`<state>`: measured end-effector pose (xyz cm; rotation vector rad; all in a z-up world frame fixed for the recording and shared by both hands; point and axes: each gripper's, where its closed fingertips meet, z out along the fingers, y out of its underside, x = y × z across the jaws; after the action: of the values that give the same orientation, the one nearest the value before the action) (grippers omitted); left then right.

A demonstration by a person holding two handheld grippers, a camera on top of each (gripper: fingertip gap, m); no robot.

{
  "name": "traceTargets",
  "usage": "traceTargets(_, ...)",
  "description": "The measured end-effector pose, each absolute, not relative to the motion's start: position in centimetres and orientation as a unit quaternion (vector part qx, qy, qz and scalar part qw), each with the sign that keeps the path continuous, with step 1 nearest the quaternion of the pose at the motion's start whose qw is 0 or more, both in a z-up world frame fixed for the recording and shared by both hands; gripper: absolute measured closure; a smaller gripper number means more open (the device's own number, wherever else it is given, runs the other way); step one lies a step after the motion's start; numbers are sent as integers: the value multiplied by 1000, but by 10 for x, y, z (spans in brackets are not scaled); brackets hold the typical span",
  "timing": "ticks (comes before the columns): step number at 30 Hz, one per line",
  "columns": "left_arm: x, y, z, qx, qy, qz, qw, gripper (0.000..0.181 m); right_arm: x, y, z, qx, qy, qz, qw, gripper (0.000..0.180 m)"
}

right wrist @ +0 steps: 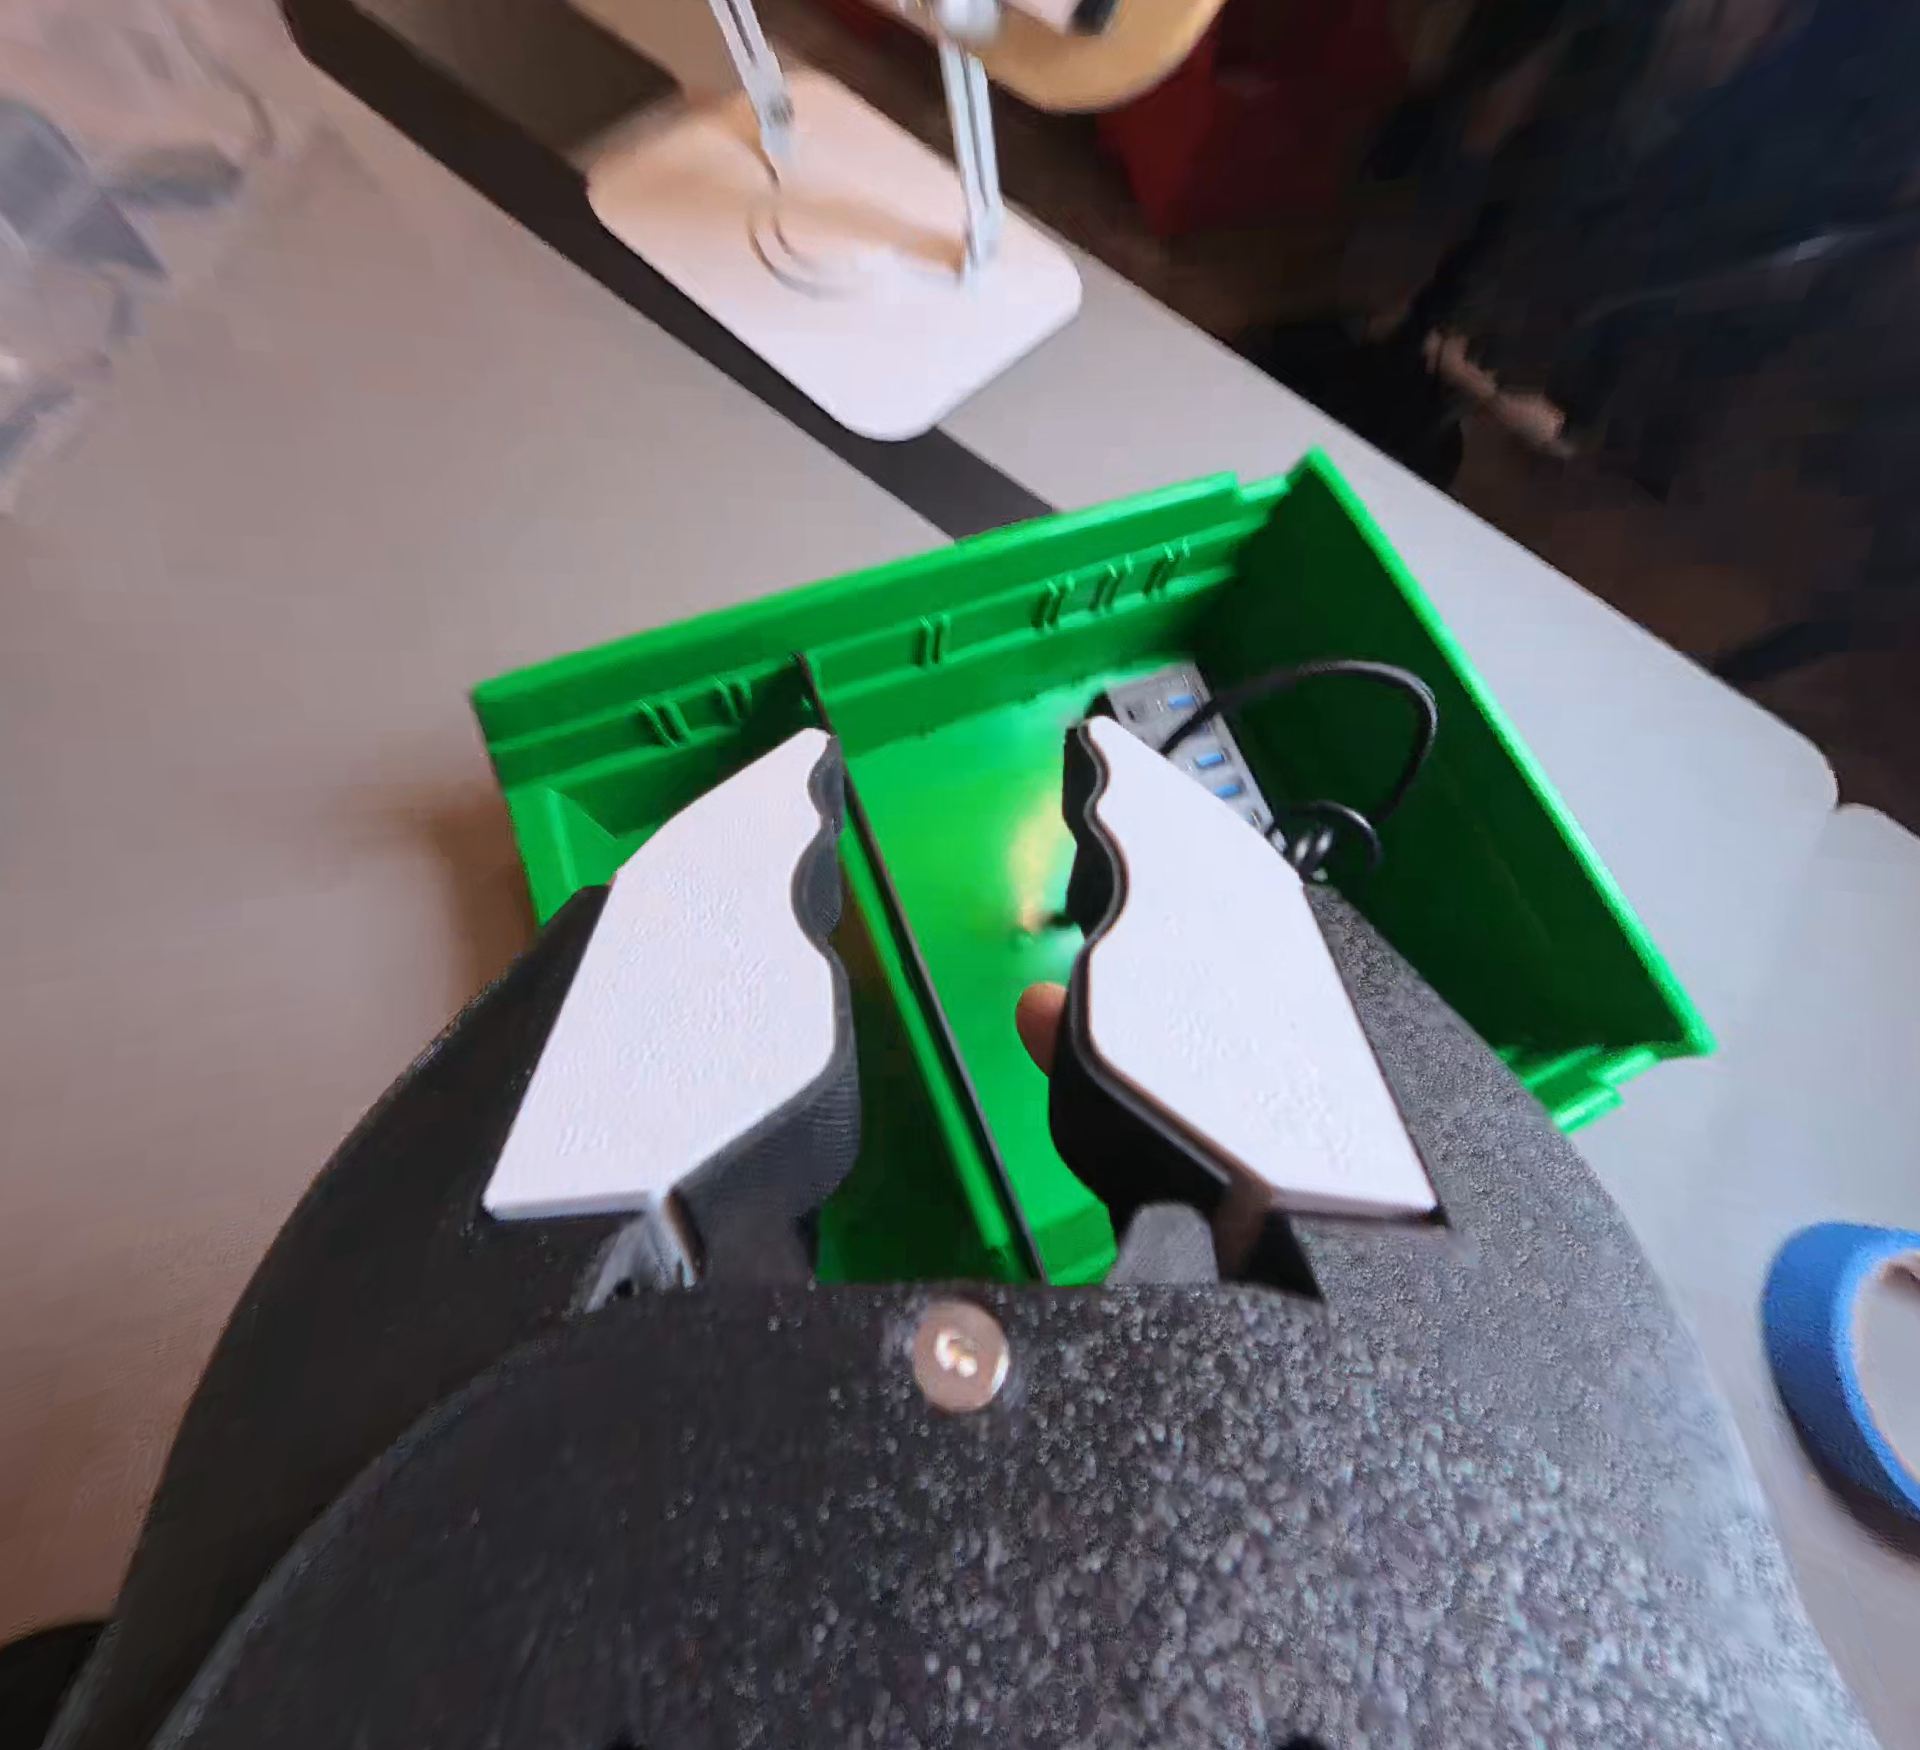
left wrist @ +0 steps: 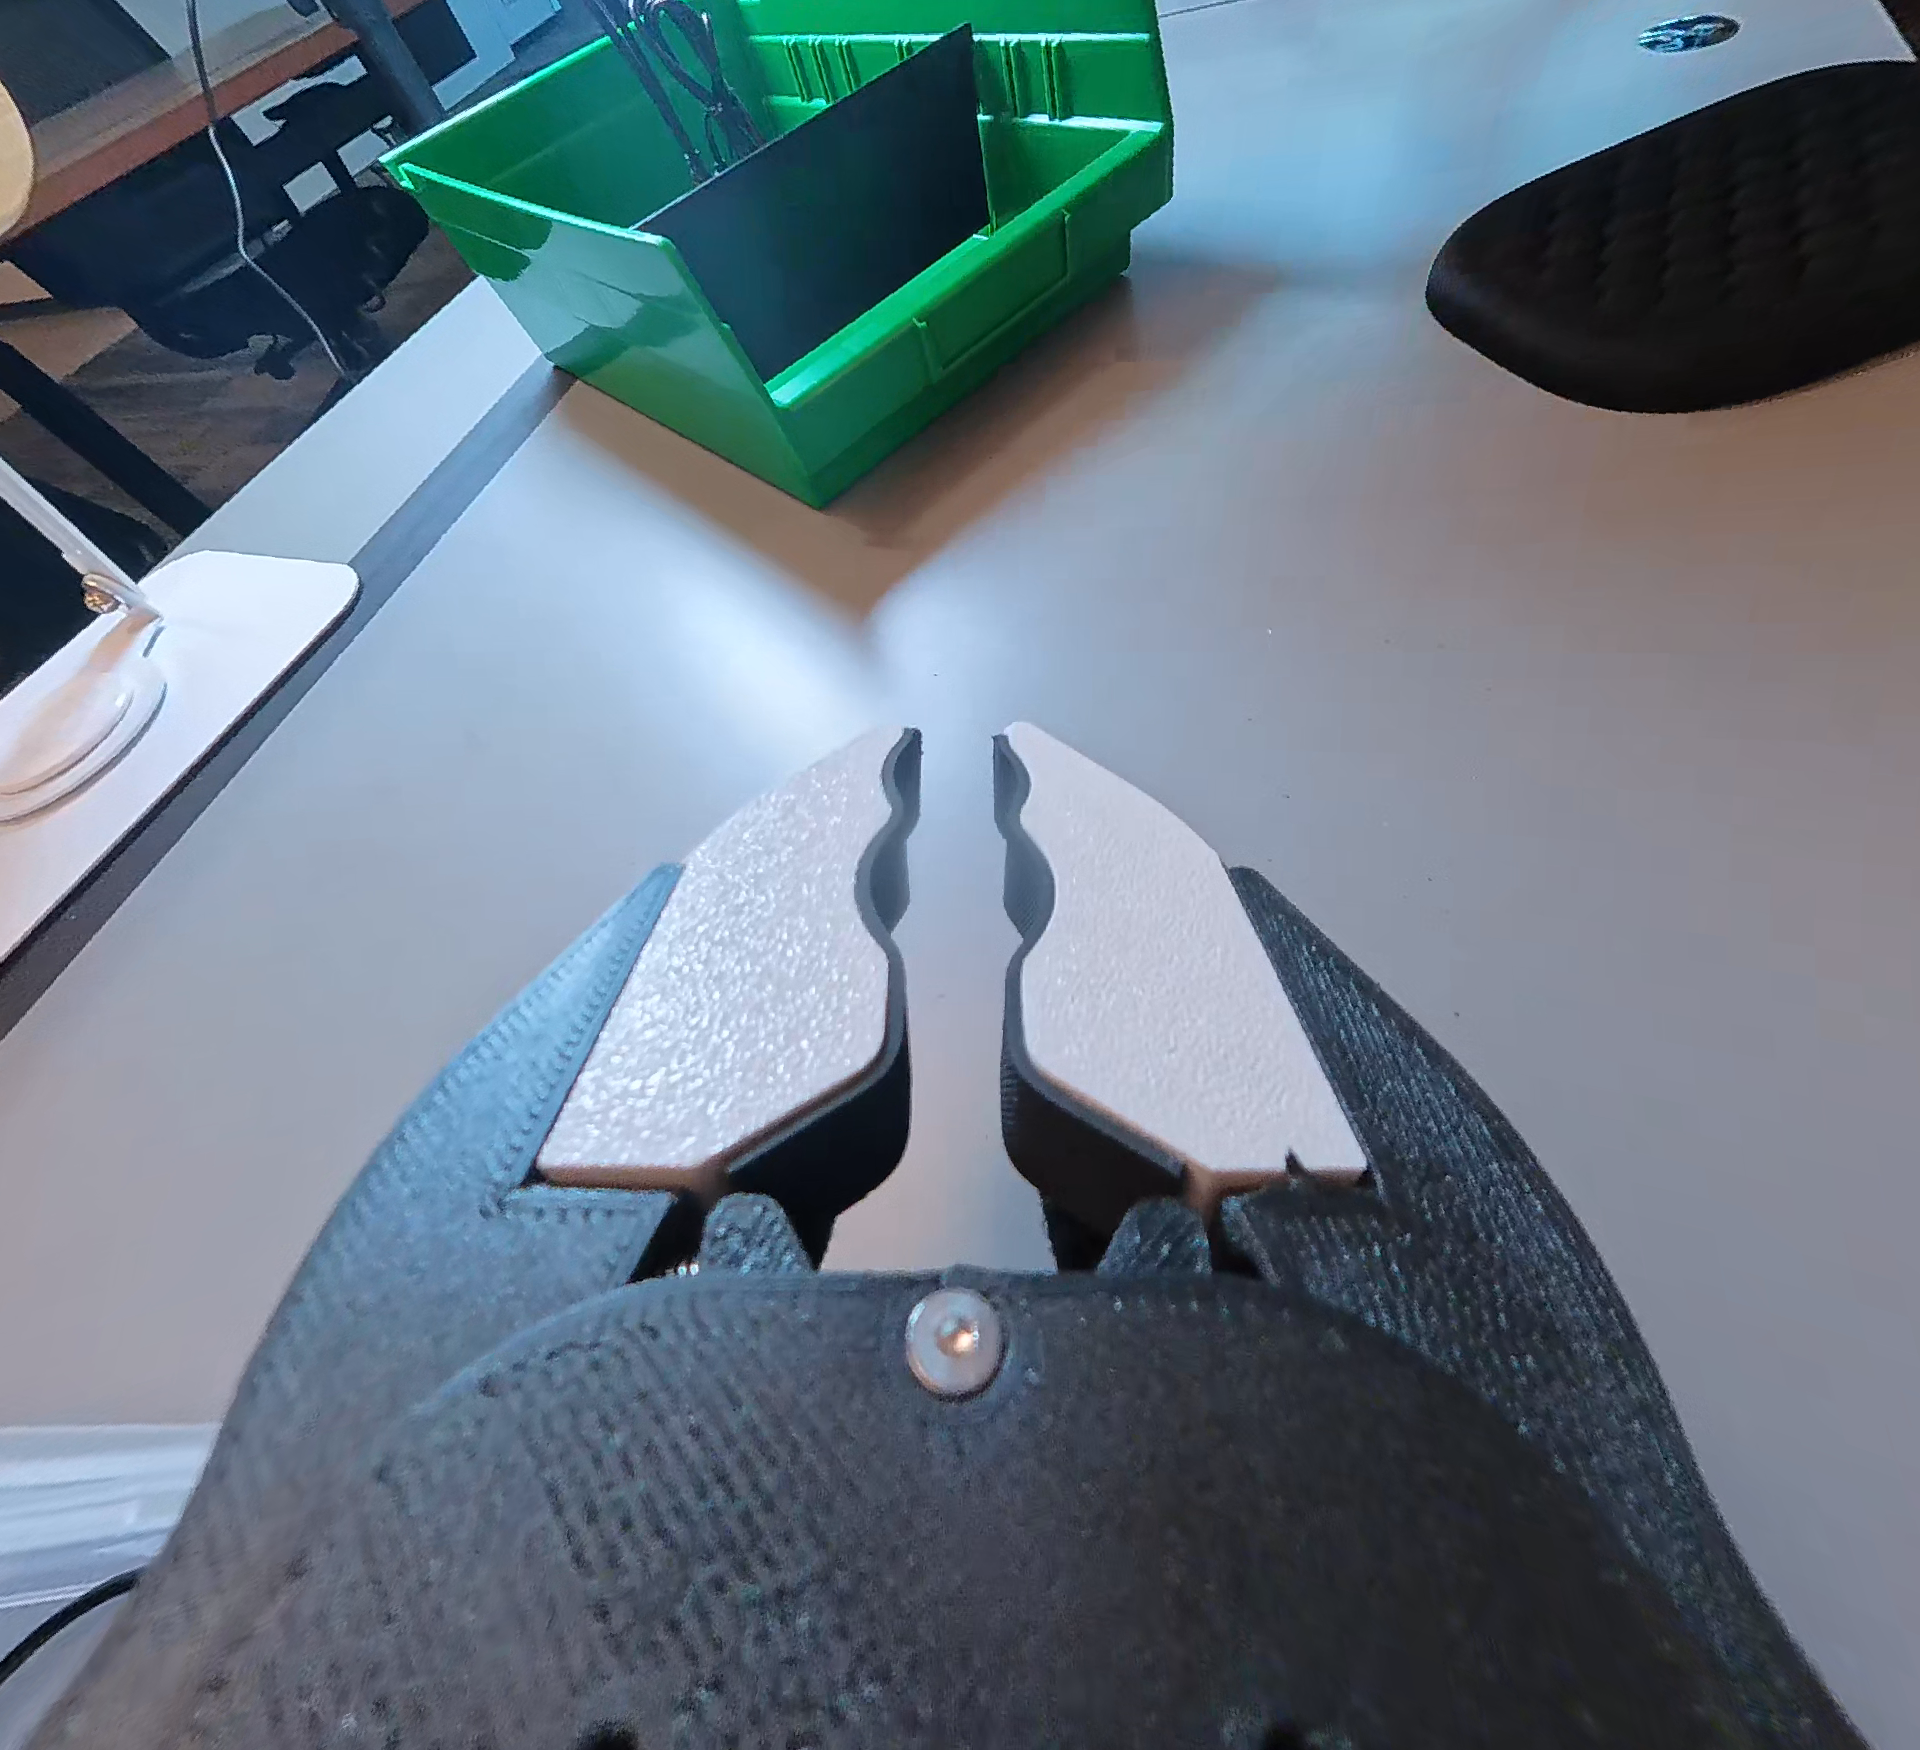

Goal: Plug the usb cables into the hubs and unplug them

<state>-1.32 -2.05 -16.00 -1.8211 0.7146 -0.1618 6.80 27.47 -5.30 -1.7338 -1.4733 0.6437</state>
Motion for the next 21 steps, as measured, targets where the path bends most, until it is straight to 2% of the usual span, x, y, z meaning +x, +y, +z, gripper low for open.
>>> traceTargets(5, -20, -19, -152, -766, 289, -59, 571, 166, 78, 192, -17, -565, -542, 383, 490, 139)
traceTargets(10, -61, -22, -101, -742, 242, -17, 625, 166, 94, 124, -59, -533, -560, 415, 479, 142)
traceTargets(14, -132, -35, -39, -728, 187, 53, 658, 167, 105, 106, -91, -537, -572, 420, 456, 144)
traceTargets(18, -217, -38, -10, -768, 168, 131, 604, 165, 110, 109, -99, -546, -547, 458, 439, 148)
traceTargets(21, -281, -27, -27, -813, 194, 195, 514, 160, 106, 113, -101, -551, -521, 491, 430, 149)
